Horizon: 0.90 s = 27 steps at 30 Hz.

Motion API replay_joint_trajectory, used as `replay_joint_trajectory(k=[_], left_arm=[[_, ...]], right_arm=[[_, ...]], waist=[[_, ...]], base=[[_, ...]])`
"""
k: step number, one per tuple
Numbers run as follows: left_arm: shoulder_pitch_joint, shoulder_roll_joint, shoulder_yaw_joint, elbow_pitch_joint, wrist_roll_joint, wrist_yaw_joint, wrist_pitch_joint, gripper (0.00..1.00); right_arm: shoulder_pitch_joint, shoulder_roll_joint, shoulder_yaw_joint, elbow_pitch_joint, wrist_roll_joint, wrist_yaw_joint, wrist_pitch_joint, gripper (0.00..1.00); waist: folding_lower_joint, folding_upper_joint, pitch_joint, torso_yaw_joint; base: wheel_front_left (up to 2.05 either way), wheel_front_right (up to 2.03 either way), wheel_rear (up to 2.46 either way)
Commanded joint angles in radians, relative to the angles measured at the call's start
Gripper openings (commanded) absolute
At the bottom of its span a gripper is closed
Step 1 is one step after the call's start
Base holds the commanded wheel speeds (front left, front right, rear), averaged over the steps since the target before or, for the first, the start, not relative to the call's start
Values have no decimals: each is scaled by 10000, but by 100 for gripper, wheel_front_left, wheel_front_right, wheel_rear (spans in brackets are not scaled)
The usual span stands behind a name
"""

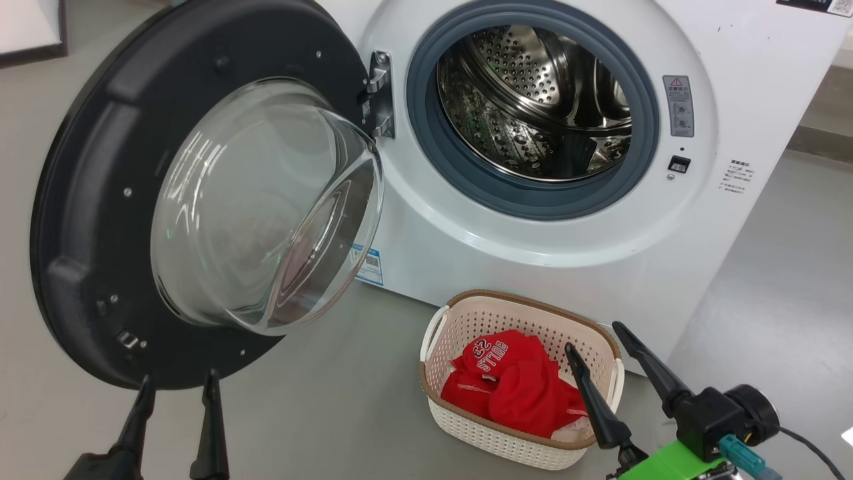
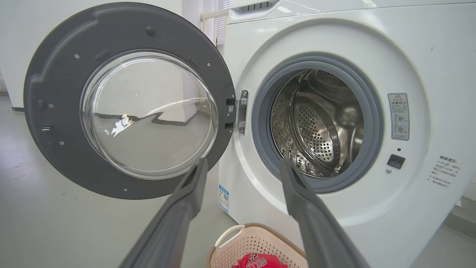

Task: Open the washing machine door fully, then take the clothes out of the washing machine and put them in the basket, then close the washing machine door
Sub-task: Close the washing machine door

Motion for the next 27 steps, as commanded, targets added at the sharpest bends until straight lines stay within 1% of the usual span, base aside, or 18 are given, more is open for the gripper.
replay_joint_trajectory(k=[1, 17, 18, 19, 20, 23, 27], left_arm=[[-196, 114, 386, -329, 32, 78, -80, 100], [-162, 178, 283, -331, 95, 191, -147, 100], [-167, 205, 261, -329, 137, 193, -158, 58], [-177, 245, 238, -315, 201, 204, -162, 23], [-190, 268, 223, -296, 240, 218, -157, 0], [-249, 359, 156, -232, 391, 243, -169, 0], [-507, 363, 107, -238, 515, 282, -476, 0]], right_arm=[[-631, -116, 235, -198, 45, 62, -65, 100], [-729, -178, 386, -144, 129, 62, -65, 100], [-720, -184, 383, -139, 134, 62, -65, 100], [-707, -186, 380, -137, 135, 62, -65, 100], [-694, -184, 376, -137, 136, 62, -65, 100], [-652, -160, 361, -123, 113, 62, -65, 100], [-679, -102, 362, -86, 110, 62, -65, 100]], waist=[[0, 0, 37, 32], [0, 0, 67, 51], [0, 0, 67, 51], [0, 0, 66, 49], [0, 0, 62, 46], [0, 0, 50, 36], [0, 0, 29, 15]], base=[[0, 0, 0], [0, 0, 0], [0, 0, 0], [0, 0, 0], [0, 0, 0], [0, 0, 0], [0, 0, 0]])
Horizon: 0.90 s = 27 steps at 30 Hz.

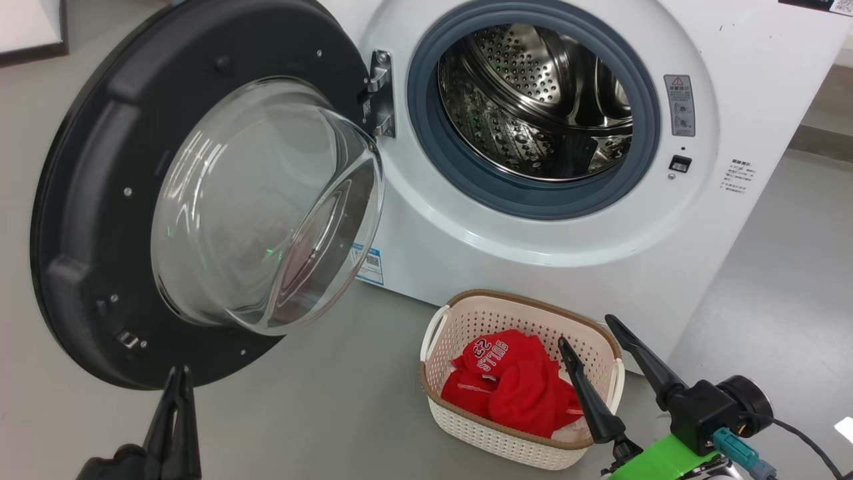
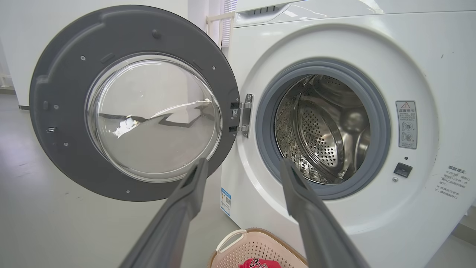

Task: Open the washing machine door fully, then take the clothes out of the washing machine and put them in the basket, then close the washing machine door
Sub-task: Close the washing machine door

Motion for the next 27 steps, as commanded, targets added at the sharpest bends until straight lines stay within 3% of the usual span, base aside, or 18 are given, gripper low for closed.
replay_joint_trajectory(k=[1, 9, 16, 23, 27], left_arm=[[-574, 214, 347, -238, 150, 31, -193, 0], [-1798, 461, 466, -37, 334, -19, -871, 0], [-3610, 661, 902, 560, 402, 246, -1141, 0], [-4997, 781, 1441, 1411, -142, 167, -1308, 0], [-5908, 1142, 1948, 2414, -458, 49, -1410, 0]], right_arm=[[-362, 2, 152, -210, 78, 62, -65, 100], [-375, 68, 115, -153, 150, 62, -65, 100], [-263, 59, 63, -107, 108, 62, -65, 100], [-228, 45, 101, -60, 79, 62, -65, 100], [-211, 13, 84, -57, 68, 62, -65, 100]], waist=[[0, 0, -5, -7], [0, 0, -56, -68], [0, 0, -134, -153], [0, 0, -157, -313], [0, 0, -135, -381]], base=[[0, 0, 0], [0, 0, 0], [0, 0, 0], [0, 0, 0], [0, 0, 0]])
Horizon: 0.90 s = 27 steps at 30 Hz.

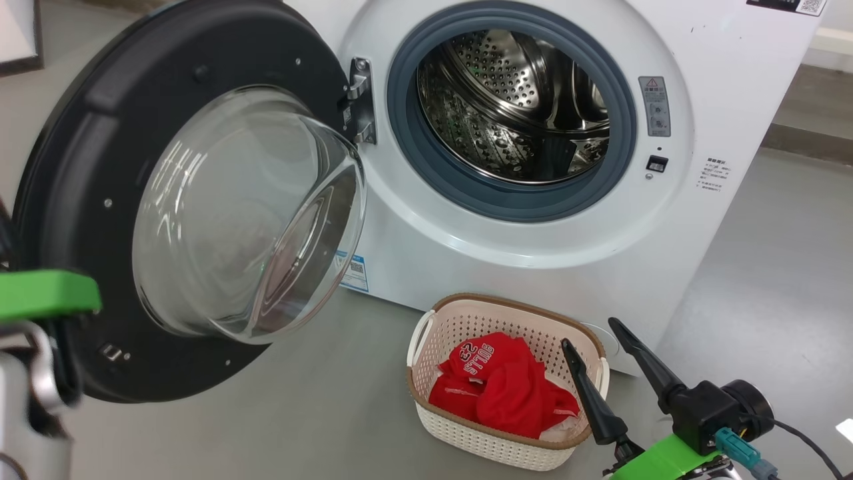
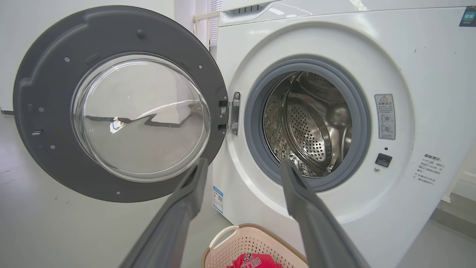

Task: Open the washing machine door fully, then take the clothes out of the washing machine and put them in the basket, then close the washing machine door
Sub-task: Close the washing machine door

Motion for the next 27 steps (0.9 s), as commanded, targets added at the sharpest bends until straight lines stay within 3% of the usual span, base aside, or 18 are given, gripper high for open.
replay_joint_trajectory(k=[1, 8, 11, 18, 23, 27], left_arm=[[-746, 532, 497, 209, -139, -146, -65, 0], [-2554, 712, 1272, 3185, -1292, -656, -86, 0], [-3319, 441, 2044, 4390, -2579, -891, 421, 0], [-4690, 405, 3579, 6778, -5146, -1261, 2717, 0], [-4930, 647, 3748, 7501, -5945, -1726, 4509, 0], [-4959, 920, 3751, 7813, -6127, -1870, 5188, 0]], right_arm=[[-240, -118, 195, -214, -18, 62, -65, 100], [-221, -157, 340, -104, 76, 62, -65, 100], [-230, -148, 432, -80, 127, 62, -65, 100], [-177, -363, 834, 127, 480, 62, -65, 100], [-217, -466, 929, 175, 594, 62, -65, 100], [-223, -519, 927, 166, 618, 62, -65, 100]], waist=[[-1, 0, 11, -19], [-1, 0, 6, -56], [-1, 0, -8, -112], [-1, 0, -17, -234], [-1, 0, -4, -333], [-1, 0, 23, -367]], base=[[0, 0, 0], [0, 0, 0], [0, 0, 0], [0, 0, 0], [0, 0, 0], [0, 0, 0]])
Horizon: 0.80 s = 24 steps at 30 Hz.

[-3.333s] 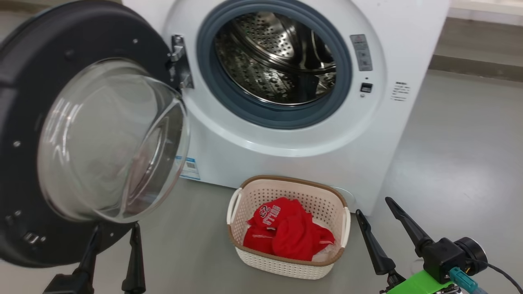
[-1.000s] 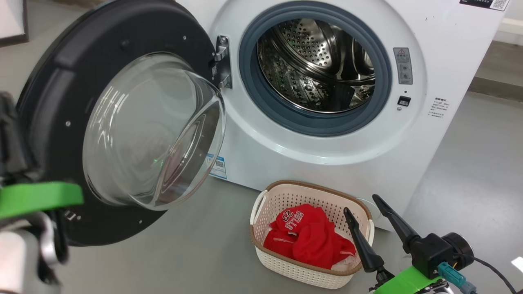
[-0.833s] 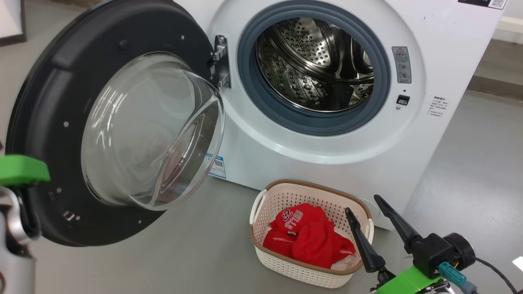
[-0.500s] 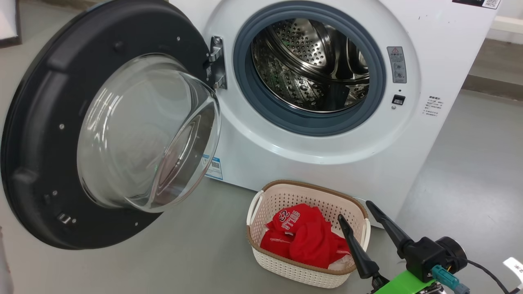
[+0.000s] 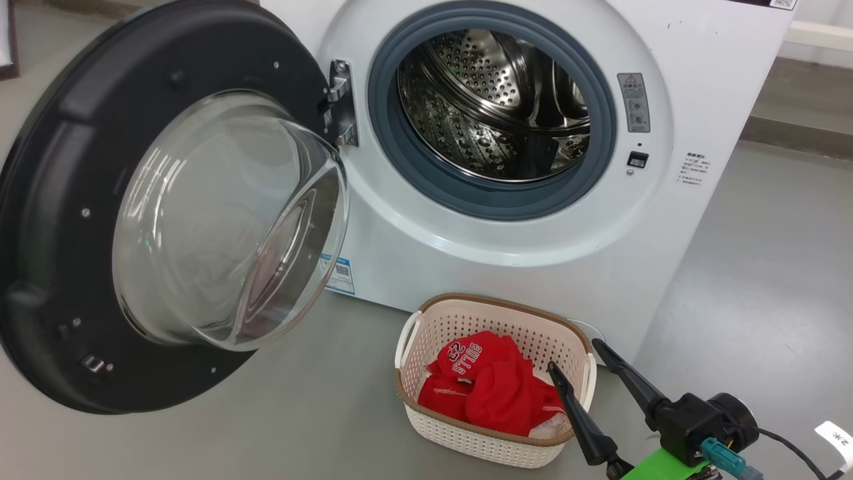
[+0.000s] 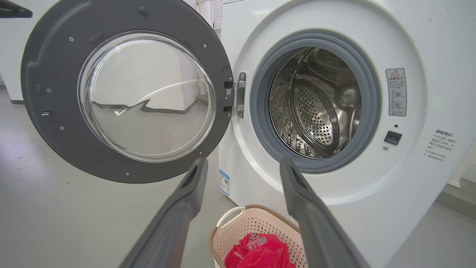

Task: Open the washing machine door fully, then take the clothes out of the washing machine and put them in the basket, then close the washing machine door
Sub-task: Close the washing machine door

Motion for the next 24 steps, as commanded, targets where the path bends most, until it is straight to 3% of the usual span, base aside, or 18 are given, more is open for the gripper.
replay_joint_trajectory(k=[1, 4, 12, 24], left_arm=[[-294, 655, 70, -80, -12, -160, 286, 0], [-249, 683, -220, 270, -12, -458, 989, 0], [-245, 624, -403, 534, -57, -601, 1438, 0], [-283, 261, -268, 545, -823, -1189, 2662, 0]], right_arm=[[-224, -129, 169, -214, 98, 62, -65, 100], [-179, -180, 231, -180, 114, 62, -65, 100], [-261, -259, 411, -175, 139, 62, -65, 100], [-254, -257, 345, -157, 115, 62, -65, 100]], waist=[[0, 0, 14, -4], [0, 0, 48, 1], [0, 0, 108, -83], [0, 0, 199, -73]], base=[[0, 0, 0], [0, 0, 0], [0, 0, 0], [0, 0, 0]])
